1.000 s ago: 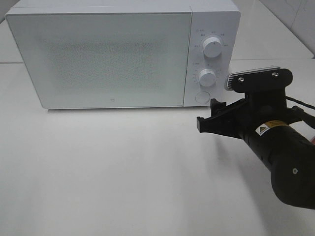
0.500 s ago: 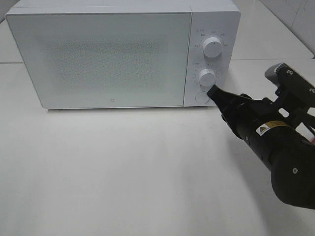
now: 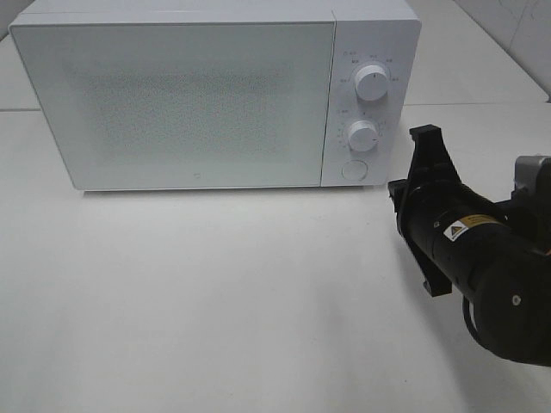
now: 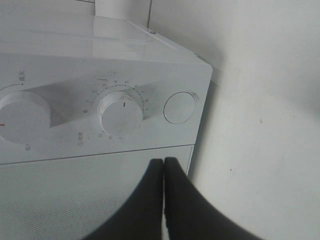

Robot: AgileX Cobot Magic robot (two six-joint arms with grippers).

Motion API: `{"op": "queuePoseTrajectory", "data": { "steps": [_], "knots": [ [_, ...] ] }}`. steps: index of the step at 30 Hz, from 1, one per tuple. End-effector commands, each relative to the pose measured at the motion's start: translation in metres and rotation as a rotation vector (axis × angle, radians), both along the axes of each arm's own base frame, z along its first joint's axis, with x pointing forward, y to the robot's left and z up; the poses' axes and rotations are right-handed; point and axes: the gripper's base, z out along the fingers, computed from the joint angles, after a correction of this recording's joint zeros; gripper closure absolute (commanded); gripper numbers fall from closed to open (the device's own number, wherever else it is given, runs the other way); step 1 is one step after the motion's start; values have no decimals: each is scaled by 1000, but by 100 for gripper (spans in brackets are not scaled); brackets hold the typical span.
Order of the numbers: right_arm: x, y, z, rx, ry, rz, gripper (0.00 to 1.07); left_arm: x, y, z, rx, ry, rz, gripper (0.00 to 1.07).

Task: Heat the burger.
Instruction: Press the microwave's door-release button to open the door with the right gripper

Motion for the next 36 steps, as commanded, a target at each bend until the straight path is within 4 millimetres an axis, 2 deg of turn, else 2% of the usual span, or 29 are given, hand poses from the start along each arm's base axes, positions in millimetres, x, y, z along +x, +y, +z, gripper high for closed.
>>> {"op": "queuePoseTrajectory", "data": {
  "steps": [1,7,26,36],
  "knots": [
    [1,3,2,38,-10,-1,107,-2,-1,0,-8,-24,-2,6],
    [7,7,2,36,-25,-4,107,-2,-1,0,-8,-24,-2,6],
    [39,35,-21,65,-41,-14,107,-2,-1,0,-8,-24,-2,7],
    [63,33,-35,59,-11,-66,107,-2,-1,0,-8,-24,-2,7]
  ]
}}
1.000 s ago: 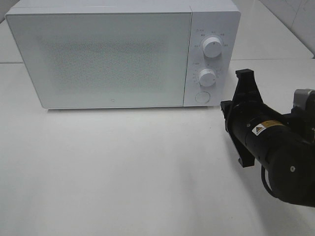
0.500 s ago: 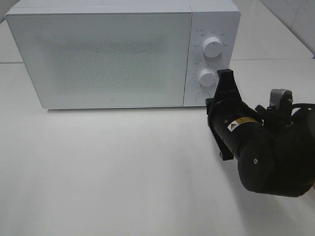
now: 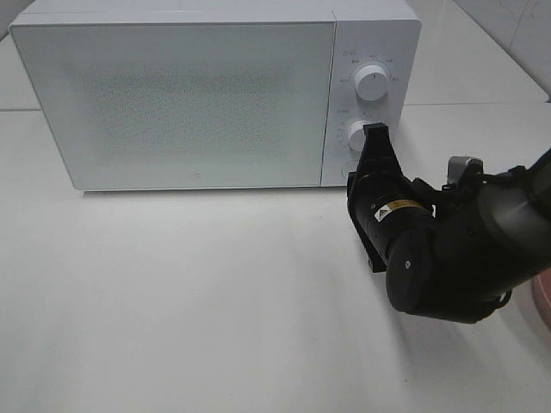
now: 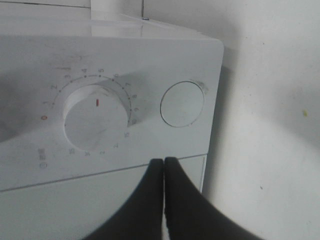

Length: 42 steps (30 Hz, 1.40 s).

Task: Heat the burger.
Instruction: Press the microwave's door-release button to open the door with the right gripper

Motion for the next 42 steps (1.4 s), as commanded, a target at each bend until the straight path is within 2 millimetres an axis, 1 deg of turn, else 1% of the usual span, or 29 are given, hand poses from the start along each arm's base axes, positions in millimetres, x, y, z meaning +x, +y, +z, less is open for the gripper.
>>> {"op": "queuePoseTrajectory", "data": {
  "steps": [1,2,5,7,9,10,21,25,26,30,32,42],
  "knots": [
    [10,-1,-1,-2,4,-12,107,-2,-1,0,-8,-24,-2,7],
    [15,-2,-4,3,20,-22,107,-2,-1,0,-8,-24,-2,7],
    [17,-2,-5,4,22,-24,107,-2,-1,0,-8,-24,-2,7],
    [23,0,-11,9,47,-27,107,-2,-1,0,-8,-24,-2,7],
    [24,1,-12,10,49,-28,107,-2,-1,0,-8,-24,-2,7],
    [29,1,-16,11,59,-34,107,-2,-1,0,-8,-24,-2,7],
    [48,1,-20,12,67,-49,107,-2,-1,0,-8,-23,-2,7],
    [51,3,-23,1,66,-46,107,-2,-1,0,-8,-23,-2,7],
    [54,0,-23,3,68,-58,107,-2,-1,0,-8,-23,-2,7],
    [57,-1,-22,5,65,-78,107,-2,-1,0,-8,-23,-2,7],
    [61,-7,-21,-19,62,-87,107,-2,-1,0,-8,-23,-2,7],
    [64,-5,-20,-7,61,-81,107,-2,-1,0,-8,-23,-2,7]
  ]
}}
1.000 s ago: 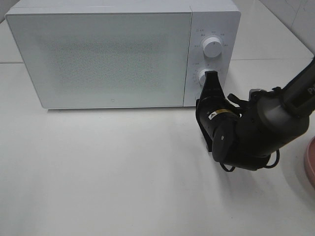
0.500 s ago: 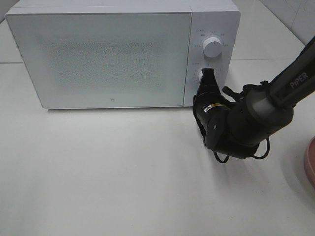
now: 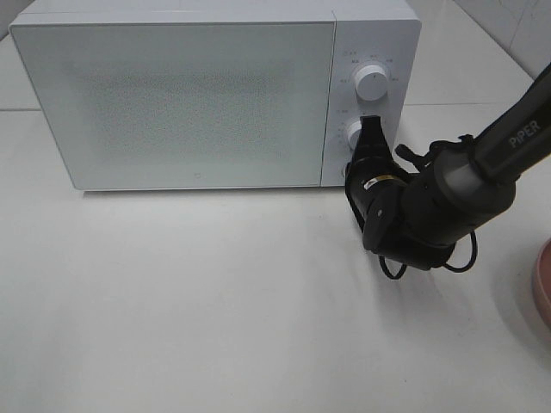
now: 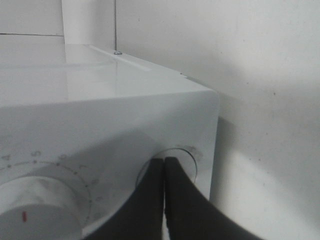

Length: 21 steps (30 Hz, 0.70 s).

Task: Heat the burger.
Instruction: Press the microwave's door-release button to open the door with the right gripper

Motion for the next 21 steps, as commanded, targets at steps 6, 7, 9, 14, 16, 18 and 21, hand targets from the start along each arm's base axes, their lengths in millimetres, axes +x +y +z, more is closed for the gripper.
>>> {"op": "queuePoseTrajectory", "data": {
  "steps": [6,7,9,14,16,18,21],
  "knots": [
    [12,4,4,20,-26,-12,107,-2,-1,0,-8,-23,-2,7],
    [12,4,4,20,-26,-12,107,-2,-1,0,-8,-23,-2,7],
    [15,5,7,22,-44,-18,107,-2,-1,0,-8,-23,-2,7],
    [17,4,11,23,-85,-32,107,-2,-1,0,-8,-23,-2,7],
    [19,5,13,25,-95,-32,107,-2,-1,0,-8,-23,-2,7],
    [20,6,15,23,-109,-34,107,-2,-1,0,-8,-23,-2,7],
    [26,7,20,15,-159,-44,107,-2,-1,0,-8,-23,-2,7]
  ]
}}
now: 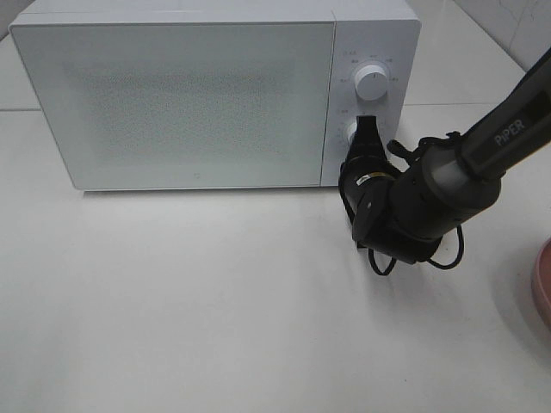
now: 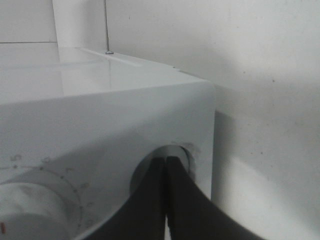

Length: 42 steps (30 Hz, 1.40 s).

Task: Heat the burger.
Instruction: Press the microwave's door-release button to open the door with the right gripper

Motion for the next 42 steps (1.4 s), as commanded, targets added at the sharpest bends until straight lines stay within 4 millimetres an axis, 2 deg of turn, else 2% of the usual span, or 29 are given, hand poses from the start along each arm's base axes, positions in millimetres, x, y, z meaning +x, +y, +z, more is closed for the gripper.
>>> {"op": "queuePoseTrajectory", "data": {
  "steps": [1,8,28,34,42],
  "knots": [
    [21,2,24,-23,-185,-18,107,-2,-1,0,-8,-23,-2,7],
    [36,7,28,-36,-246,-17,107,-2,-1,0,-8,-23,-2,7],
    [35,10,31,-43,-245,22,107,-2,-1,0,-8,-23,-2,7],
    [27,7,29,-46,-208,32,107,-2,-1,0,-8,-23,-2,7],
    [5,10,20,-49,-113,85,107,-2,-1,0,-8,-23,-2,7]
  ]
}}
